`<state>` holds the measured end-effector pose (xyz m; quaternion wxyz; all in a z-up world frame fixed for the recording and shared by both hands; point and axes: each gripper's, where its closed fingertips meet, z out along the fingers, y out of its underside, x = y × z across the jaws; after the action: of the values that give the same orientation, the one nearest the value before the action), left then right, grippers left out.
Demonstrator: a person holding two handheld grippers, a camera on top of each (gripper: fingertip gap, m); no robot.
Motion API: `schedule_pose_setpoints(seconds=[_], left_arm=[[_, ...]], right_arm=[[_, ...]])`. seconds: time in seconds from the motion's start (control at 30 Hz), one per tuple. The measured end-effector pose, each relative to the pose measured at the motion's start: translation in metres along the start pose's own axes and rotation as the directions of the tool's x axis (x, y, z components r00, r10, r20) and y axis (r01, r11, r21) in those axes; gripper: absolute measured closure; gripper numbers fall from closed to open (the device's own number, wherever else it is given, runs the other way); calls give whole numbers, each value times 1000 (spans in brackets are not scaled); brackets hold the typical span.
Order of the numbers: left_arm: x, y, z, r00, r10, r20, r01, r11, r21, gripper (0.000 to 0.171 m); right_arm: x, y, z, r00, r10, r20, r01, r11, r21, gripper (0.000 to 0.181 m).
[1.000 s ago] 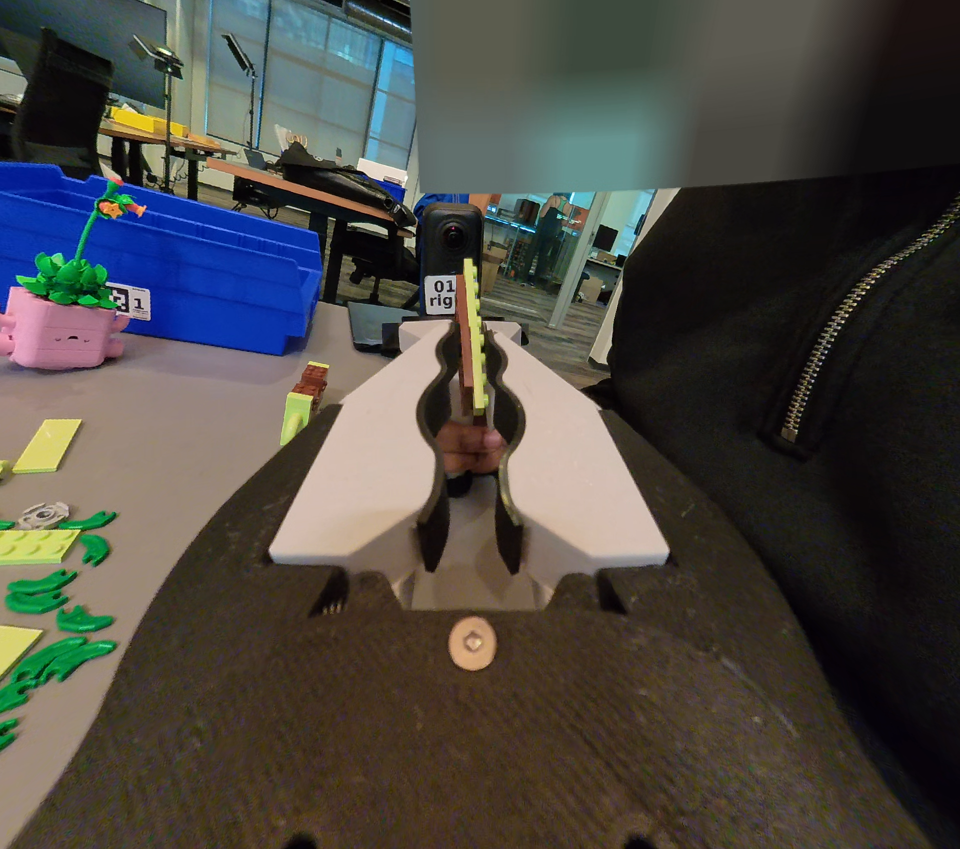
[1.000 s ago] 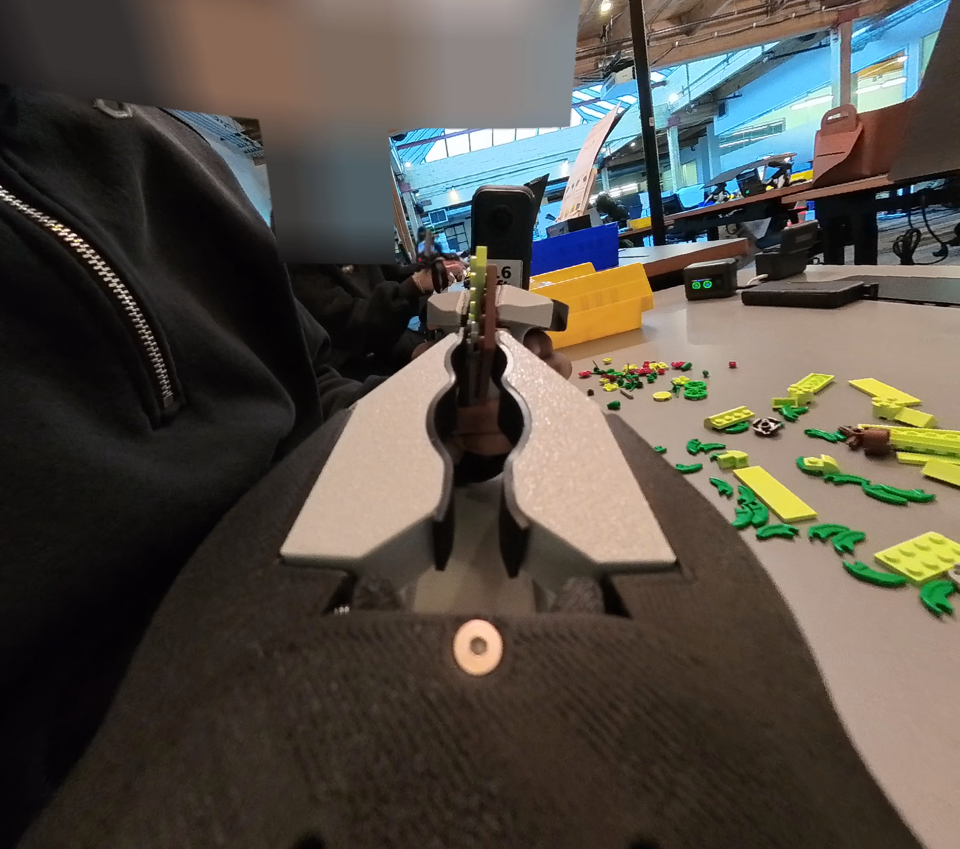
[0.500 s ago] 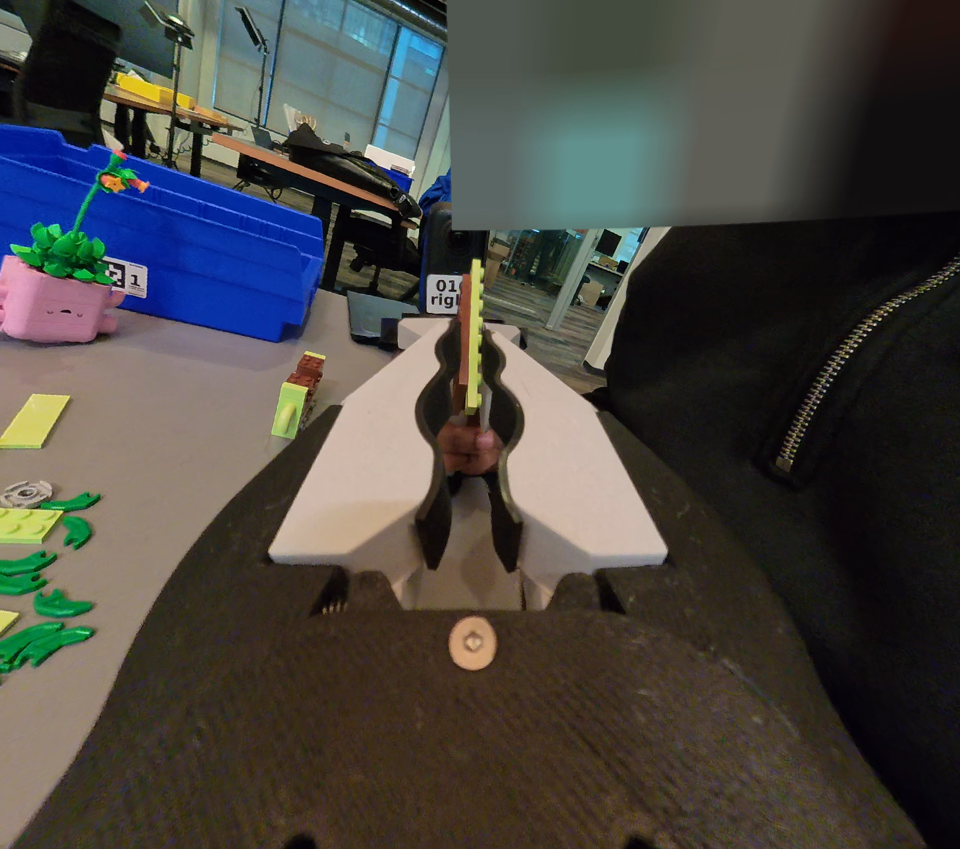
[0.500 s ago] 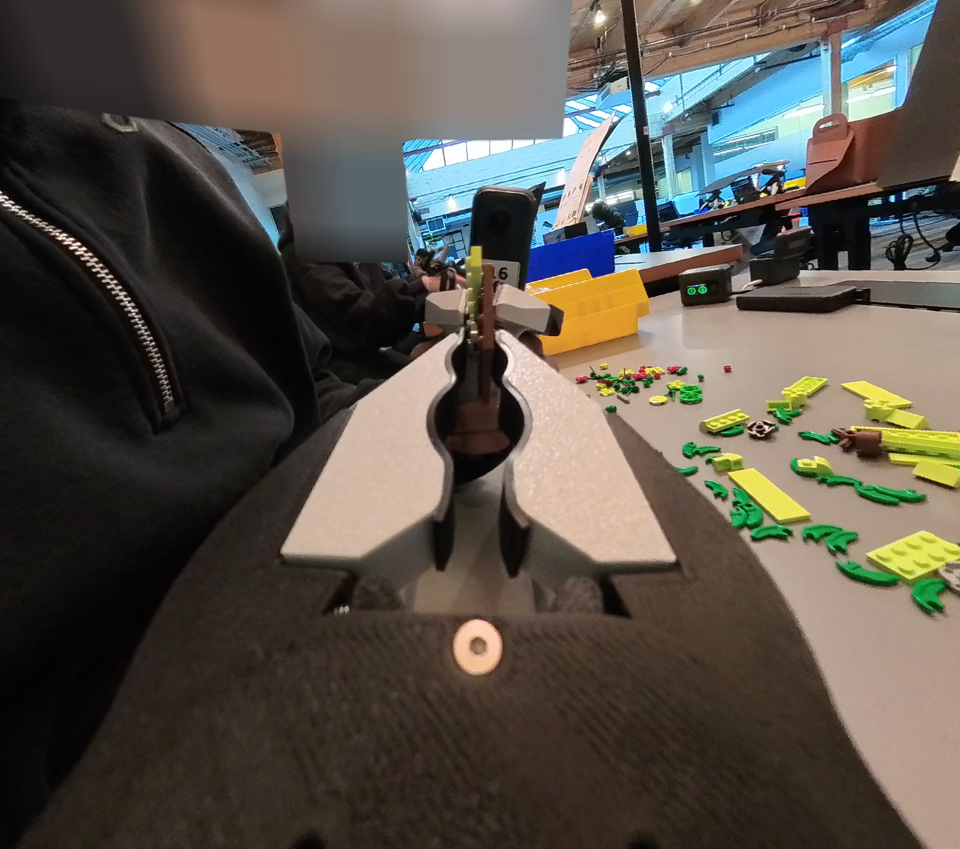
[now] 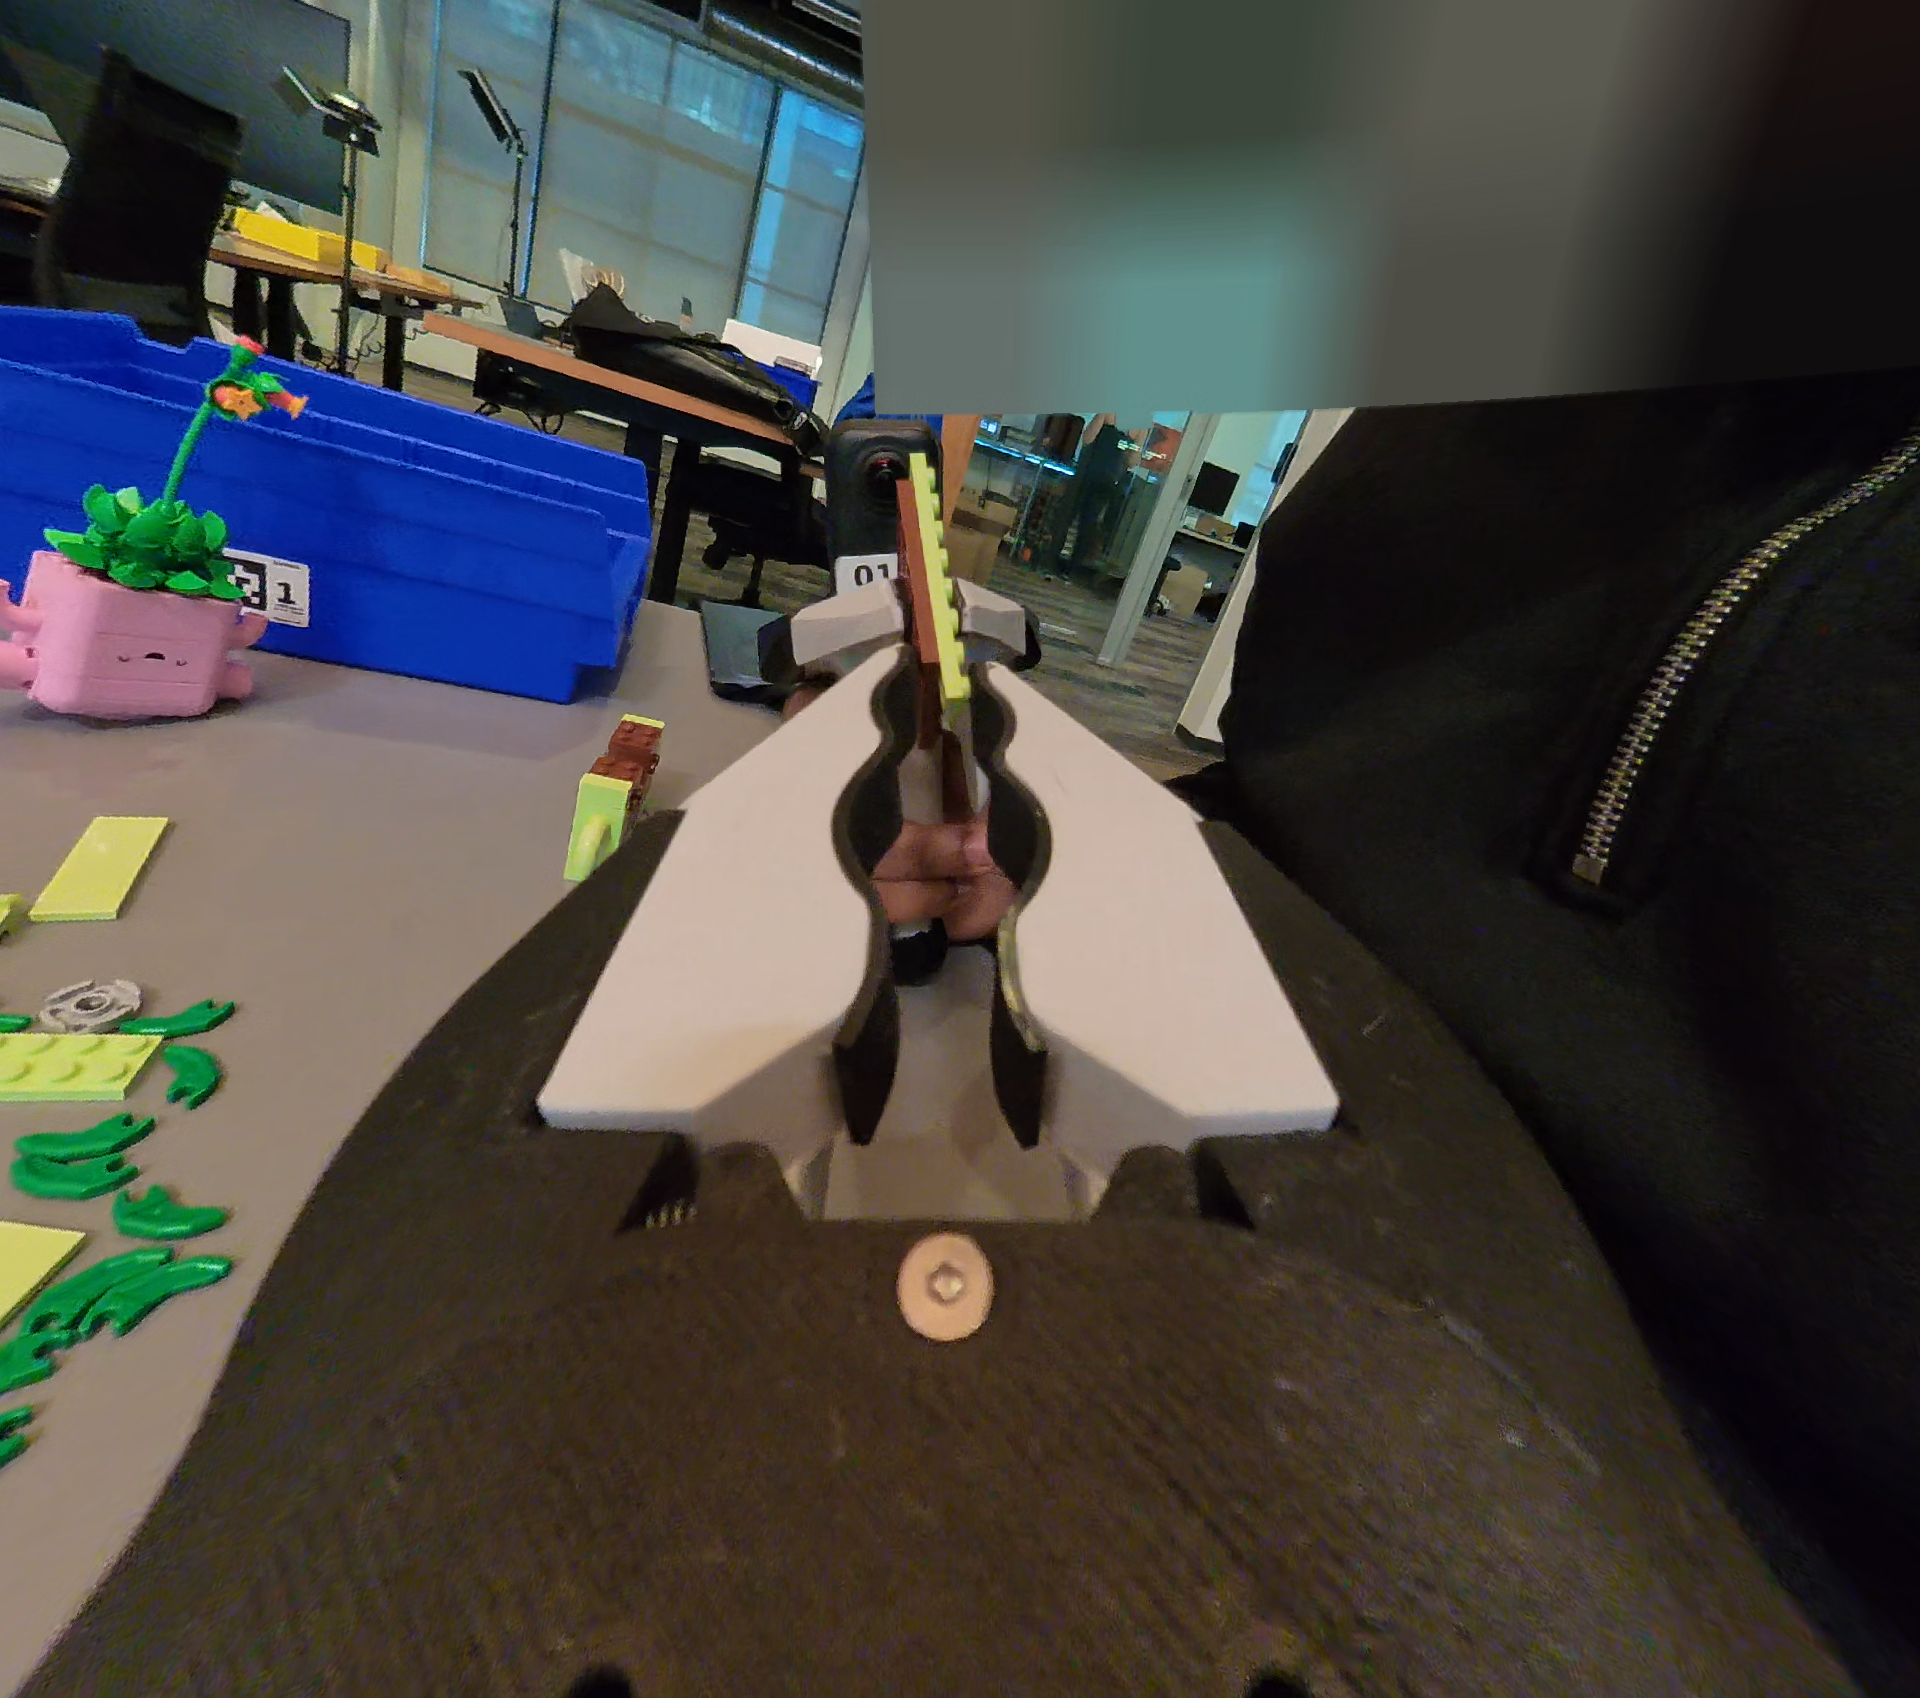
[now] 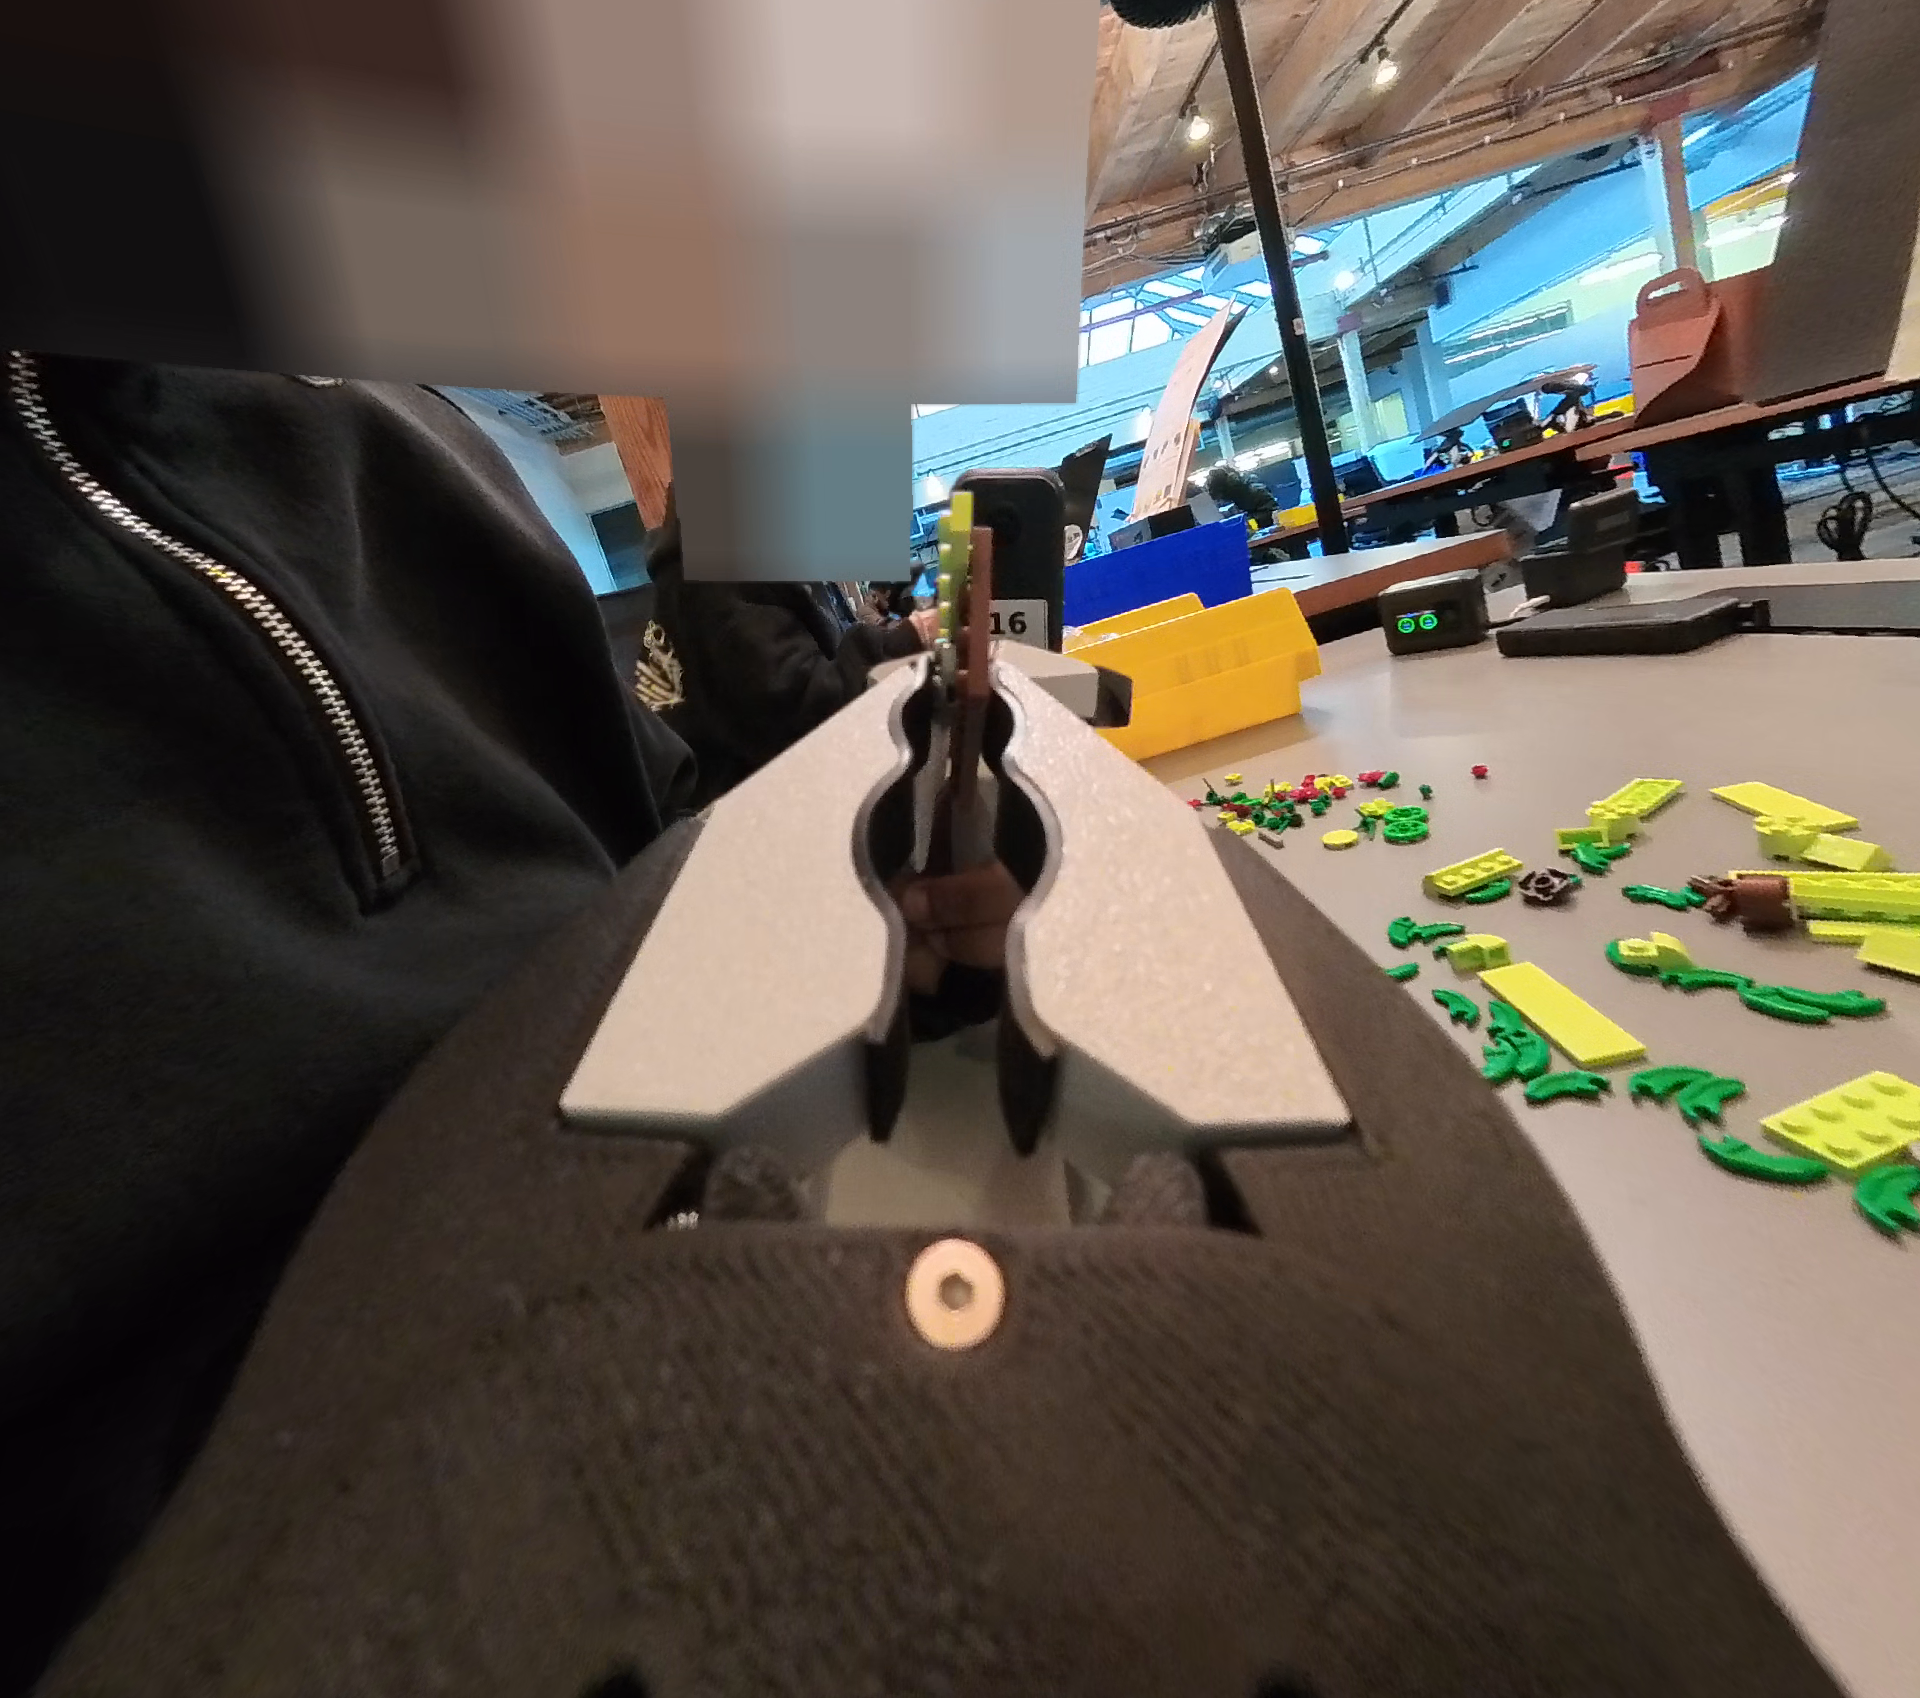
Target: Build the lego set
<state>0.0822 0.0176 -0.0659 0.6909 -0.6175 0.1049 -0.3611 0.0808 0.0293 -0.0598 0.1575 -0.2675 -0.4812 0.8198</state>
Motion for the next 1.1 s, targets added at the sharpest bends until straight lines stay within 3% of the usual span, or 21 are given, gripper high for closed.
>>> schedule_pose_setpoints(seconds=[0.47, 0.63, 0.87, 1.1], left_arm=[[-6, 2, 0, 999, -26, 20, 26, 1000, 4, 167], [-10, -6, -5, 998, -3, 65, 2, 1000, 7, 147], [-3, 6, 1, 984, 147, 103, -123, 969, -213, 155], [3, 0, 3, 994, 86, 72, -71, 981, -183, 158]], right_arm=[[5, 2, 0, 999, -17, -32, 17, 1000, -13, 176], [4, 11, 5, 997, -58, -46, 54, 996, -74, 176], [-1, 30, 14, 987, -151, -47, 140, 972, -190, 176], [-1, 33, 16, 987, -153, -41, 141, 968, -208, 176]])
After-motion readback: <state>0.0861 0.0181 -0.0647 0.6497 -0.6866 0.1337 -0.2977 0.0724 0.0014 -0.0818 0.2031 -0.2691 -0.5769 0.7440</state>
